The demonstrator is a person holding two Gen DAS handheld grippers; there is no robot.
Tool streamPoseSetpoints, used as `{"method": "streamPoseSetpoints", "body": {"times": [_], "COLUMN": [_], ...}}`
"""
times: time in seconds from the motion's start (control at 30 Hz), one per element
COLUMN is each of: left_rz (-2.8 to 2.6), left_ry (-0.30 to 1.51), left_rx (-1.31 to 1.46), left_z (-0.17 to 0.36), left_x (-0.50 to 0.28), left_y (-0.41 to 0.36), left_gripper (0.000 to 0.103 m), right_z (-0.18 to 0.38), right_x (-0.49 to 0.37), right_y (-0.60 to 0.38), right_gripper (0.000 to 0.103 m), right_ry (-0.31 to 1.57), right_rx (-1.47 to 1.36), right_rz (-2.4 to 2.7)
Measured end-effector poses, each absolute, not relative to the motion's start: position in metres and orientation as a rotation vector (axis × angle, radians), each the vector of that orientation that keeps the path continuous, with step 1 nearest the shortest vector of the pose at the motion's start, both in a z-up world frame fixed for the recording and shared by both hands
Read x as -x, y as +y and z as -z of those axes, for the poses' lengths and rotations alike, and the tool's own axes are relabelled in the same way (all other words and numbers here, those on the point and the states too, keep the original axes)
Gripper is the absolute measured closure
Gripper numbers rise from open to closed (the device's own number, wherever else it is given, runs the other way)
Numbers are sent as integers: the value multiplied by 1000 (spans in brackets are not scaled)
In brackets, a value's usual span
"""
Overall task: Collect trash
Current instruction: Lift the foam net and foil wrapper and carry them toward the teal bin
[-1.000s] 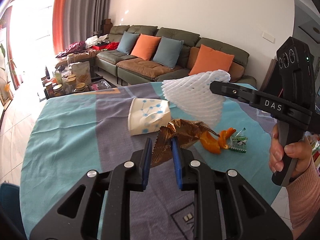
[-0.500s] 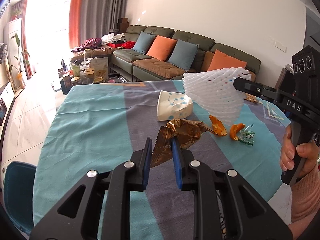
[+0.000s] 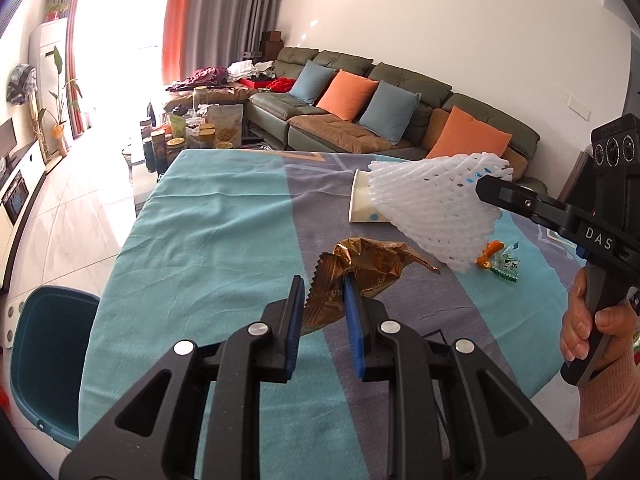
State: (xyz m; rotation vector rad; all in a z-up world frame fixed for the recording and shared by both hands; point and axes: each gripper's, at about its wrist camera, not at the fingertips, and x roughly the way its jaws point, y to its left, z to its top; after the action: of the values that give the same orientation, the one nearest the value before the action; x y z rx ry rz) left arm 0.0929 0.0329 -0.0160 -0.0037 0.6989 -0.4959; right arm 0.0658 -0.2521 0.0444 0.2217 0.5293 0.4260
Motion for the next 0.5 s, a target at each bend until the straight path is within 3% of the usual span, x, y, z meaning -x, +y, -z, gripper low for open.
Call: {"method": "streamPoseSetpoints", "body": {"times": [0.5], "left_rz": [442], "left_ry": [691], "left_rx": [23], "left_z": [10], "left_x": [-77], "left_y": [60], "left_gripper": [83], "right_z": [-41], "right_x": [-65], "right_y": [-228], "right_gripper": [94], "right_ry": [550], "right_rx": [-228], "right_rz": [-481]}}
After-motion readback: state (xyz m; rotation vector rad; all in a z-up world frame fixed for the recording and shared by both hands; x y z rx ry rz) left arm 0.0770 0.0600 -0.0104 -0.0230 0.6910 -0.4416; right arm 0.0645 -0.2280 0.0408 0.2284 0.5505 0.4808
